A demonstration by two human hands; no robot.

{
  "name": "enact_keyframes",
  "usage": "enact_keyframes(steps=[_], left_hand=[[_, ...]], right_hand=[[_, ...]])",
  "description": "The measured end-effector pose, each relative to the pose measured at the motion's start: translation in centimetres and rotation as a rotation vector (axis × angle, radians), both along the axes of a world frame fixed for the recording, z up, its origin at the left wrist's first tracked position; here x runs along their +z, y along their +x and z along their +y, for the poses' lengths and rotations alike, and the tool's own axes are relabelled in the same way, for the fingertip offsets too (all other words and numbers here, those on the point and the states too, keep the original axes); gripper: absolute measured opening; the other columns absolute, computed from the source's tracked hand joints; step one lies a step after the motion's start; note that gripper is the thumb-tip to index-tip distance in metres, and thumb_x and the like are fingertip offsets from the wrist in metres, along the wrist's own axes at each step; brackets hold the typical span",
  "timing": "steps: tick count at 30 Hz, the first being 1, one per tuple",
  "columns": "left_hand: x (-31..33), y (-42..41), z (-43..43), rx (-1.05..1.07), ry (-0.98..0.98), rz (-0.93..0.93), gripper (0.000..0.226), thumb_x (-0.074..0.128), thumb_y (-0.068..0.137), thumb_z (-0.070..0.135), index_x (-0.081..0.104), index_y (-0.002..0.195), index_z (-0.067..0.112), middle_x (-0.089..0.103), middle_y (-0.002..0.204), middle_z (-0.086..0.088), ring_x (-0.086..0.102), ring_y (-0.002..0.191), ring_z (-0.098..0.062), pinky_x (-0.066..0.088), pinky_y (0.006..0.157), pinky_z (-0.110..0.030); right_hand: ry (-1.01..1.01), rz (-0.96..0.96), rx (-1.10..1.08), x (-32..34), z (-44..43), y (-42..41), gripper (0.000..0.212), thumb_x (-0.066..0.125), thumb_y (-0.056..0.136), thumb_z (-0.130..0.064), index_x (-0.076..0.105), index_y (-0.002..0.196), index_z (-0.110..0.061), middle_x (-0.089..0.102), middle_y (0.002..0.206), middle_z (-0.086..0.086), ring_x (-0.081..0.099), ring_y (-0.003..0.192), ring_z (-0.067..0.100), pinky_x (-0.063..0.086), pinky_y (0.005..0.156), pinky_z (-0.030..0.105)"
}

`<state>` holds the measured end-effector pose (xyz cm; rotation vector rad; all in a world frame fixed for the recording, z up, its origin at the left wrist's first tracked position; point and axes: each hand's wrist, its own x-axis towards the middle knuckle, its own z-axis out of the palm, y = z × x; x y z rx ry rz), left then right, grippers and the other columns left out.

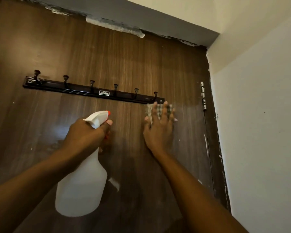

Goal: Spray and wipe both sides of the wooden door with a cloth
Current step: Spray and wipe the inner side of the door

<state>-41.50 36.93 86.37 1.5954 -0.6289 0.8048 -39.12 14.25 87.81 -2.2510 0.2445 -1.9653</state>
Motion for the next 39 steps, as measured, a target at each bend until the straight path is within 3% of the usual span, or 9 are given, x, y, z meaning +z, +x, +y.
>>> enact_keyframes(steps=[4, 10, 17, 21, 25, 28, 32, 36, 39], left_hand=[[-0.2, -0.7, -2.9, 0.039, 0.002, -0.025, 0.061, 0.059, 0.083, 0.045, 0.048, 0.131, 0.011, 0.062, 0.113, -0.013, 0.059, 0.081, -0.019, 0.044, 0.058, -0.025], [-0.5, -1.9, -6.0, 0.036, -0.008, -0.076, 0.056, 0.06, 0.084, 0.039, 0.049, 0.131, 0.011, 0.061, 0.106, -0.007, 0.056, 0.086, -0.016, 0.041, 0.063, -0.022], [0.2, -2.4, -8.5, 0.052, 0.003, -0.072, 0.062, 0.058, 0.083, 0.041, 0.045, 0.135, 0.009, 0.057, 0.124, -0.018, 0.05, 0.095, -0.022, 0.041, 0.077, -0.034], [0.0, -3.0, -9.0, 0.043, 0.025, -0.086, 0.061, 0.059, 0.083, 0.041, 0.047, 0.133, 0.009, 0.059, 0.121, -0.019, 0.054, 0.098, -0.026, 0.044, 0.082, -0.039], [0.0, -3.3, -9.5, 0.037, 0.024, -0.088, 0.067, 0.058, 0.079, 0.045, 0.047, 0.133, 0.009, 0.058, 0.122, -0.02, 0.055, 0.1, -0.029, 0.043, 0.082, -0.039], [-0.2, -3.6, -10.2, 0.006, 0.005, -0.073, 0.077, 0.055, 0.069, 0.052, 0.048, 0.133, 0.008, 0.059, 0.12, -0.02, 0.055, 0.097, -0.027, 0.044, 0.081, -0.037], [-1.2, -4.5, -12.8, 0.006, 0.131, -0.08, 0.071, 0.066, 0.07, 0.049, 0.05, 0.129, 0.014, 0.064, 0.096, -0.005, 0.061, 0.079, -0.014, 0.045, 0.059, -0.021], [-1.0, -5.6, -15.4, 0.015, 0.165, -0.12, 0.081, 0.066, 0.068, 0.053, 0.044, 0.136, 0.015, 0.06, 0.114, -0.006, 0.056, 0.09, -0.015, 0.039, 0.06, -0.013], [-0.3, -6.1, -16.6, -0.046, 0.102, -0.122, 0.074, 0.063, 0.074, 0.05, 0.045, 0.135, 0.013, 0.06, 0.112, -0.006, 0.055, 0.093, -0.016, 0.039, 0.061, -0.015]], right_hand=[[-0.437, 0.082, 0.039, -3.4, -5.0, -1.0, 0.06, 0.029, 0.103, -0.045, 0.008, 0.158, -0.035, -0.003, 0.167, 0.0, -0.011, 0.153, 0.021, 0.002, 0.125, 0.044], [0.067, 0.009, 0.033, 1.6, -7.7, -1.6, 0.059, 0.028, 0.105, -0.042, -0.001, 0.156, -0.036, -0.012, 0.166, 0.0, -0.014, 0.152, 0.029, 0.004, 0.124, 0.05], [-0.328, 0.05, 0.042, -2.4, -9.7, -1.7, 0.058, 0.022, 0.105, -0.045, 0.0, 0.158, -0.034, -0.01, 0.167, -0.002, -0.018, 0.152, 0.022, -0.004, 0.124, 0.045], [-0.031, 0.008, -0.117, 0.3, -16.0, -2.6, 0.06, 0.006, 0.099, -0.048, -0.004, 0.155, -0.03, -0.007, 0.167, 0.003, -0.018, 0.152, 0.023, -0.01, 0.123, 0.047], [0.036, 0.002, -0.054, 6.6, -15.1, -2.7, 0.059, 0.015, 0.107, -0.039, -0.001, 0.158, -0.014, -0.012, 0.166, 0.006, -0.02, 0.151, 0.021, -0.018, 0.12, 0.041], [-0.028, -0.03, 0.004, 5.4, -14.7, -2.5, 0.059, 0.022, 0.107, -0.036, 0.0, 0.158, -0.013, -0.01, 0.166, 0.005, -0.015, 0.152, 0.019, -0.013, 0.123, 0.04], [-0.055, -0.054, 0.115, -4.3, -15.7, -2.5, 0.068, 0.035, 0.1, -0.038, 0.004, 0.159, -0.021, -0.003, 0.167, 0.0, -0.009, 0.153, 0.017, -0.002, 0.124, 0.04], [0.168, -0.202, 0.129, -10.6, -16.5, -2.0, 0.057, 0.039, 0.097, -0.041, 0.036, 0.15, -0.018, 0.031, 0.157, 0.016, 0.035, 0.143, 0.037, 0.033, 0.111, 0.045], [0.158, -0.219, 0.257, -10.0, -16.7, -2.0, 0.048, 0.042, 0.102, -0.038, 0.043, 0.147, -0.021, 0.036, 0.155, 0.012, 0.04, 0.141, 0.018, 0.038, 0.111, 0.042]])
